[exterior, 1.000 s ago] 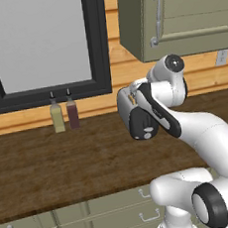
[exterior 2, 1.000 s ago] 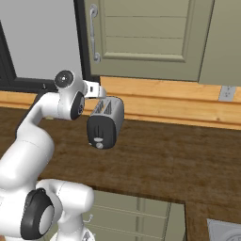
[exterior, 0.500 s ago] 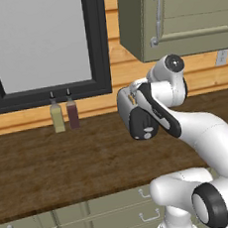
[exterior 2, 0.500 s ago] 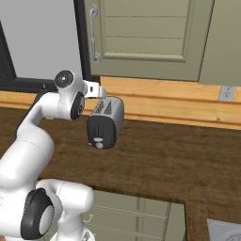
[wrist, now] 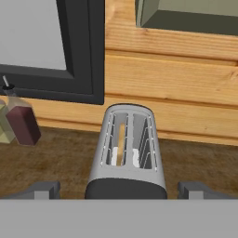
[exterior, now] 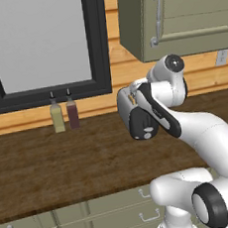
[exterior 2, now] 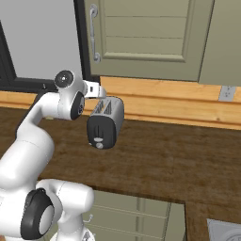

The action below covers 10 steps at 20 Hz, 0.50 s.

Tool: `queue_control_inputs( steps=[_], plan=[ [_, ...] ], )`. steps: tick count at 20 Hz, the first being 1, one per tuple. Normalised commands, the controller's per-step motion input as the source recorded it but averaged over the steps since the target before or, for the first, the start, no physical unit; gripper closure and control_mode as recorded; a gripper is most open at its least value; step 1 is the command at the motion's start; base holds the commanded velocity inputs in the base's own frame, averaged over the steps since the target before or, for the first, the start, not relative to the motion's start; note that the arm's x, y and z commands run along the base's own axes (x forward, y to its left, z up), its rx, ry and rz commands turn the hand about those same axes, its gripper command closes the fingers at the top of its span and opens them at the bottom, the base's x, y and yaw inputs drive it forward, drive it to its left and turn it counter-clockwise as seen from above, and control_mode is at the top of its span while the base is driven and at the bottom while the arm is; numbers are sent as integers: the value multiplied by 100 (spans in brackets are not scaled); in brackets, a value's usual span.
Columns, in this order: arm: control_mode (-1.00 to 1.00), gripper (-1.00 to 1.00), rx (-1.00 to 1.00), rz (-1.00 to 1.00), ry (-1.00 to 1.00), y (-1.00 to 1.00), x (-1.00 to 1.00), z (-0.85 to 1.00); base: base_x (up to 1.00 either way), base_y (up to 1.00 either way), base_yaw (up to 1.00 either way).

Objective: Start the toaster. Once the lever pops up, take the bread to the plate on the dining counter.

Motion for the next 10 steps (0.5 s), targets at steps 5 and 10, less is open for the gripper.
queue_control_inputs(
  steps=[5,10],
  plan=[
    [-100,-100,0,0,0,0,0,0,0,0,0],
    [-100,-100,0,0,0,0,0,0,0,0,0]
  ],
)
